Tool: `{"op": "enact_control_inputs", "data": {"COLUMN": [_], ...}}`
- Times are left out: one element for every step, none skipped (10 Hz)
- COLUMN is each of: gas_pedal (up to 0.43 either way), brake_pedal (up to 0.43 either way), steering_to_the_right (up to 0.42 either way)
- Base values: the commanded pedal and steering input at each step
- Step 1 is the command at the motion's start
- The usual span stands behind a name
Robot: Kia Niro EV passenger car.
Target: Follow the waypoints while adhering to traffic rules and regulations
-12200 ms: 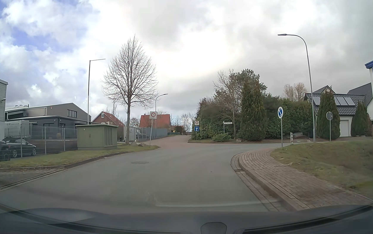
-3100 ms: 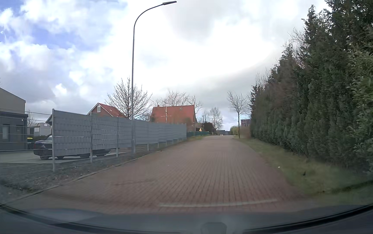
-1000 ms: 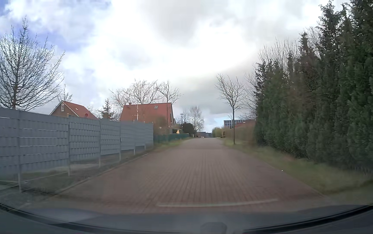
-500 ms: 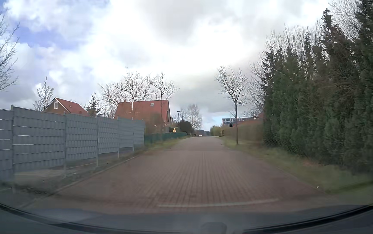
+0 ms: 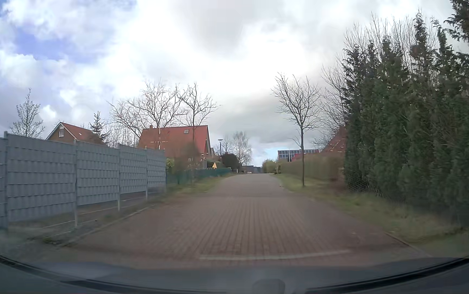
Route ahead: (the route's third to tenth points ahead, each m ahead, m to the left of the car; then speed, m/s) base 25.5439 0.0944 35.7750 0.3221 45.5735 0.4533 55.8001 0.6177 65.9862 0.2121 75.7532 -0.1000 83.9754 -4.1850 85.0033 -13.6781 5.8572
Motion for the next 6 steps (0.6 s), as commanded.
{"op": "enact_control_inputs", "data": {"gas_pedal": [0.189, 0.189, 0.189, 0.189, 0.177, 0.177], "brake_pedal": [0.0, 0.0, 0.0, 0.0, 0.0, 0.0], "steering_to_the_right": [0.011, 0.011, 0.011, 0.011, 0.011, 0.011]}}
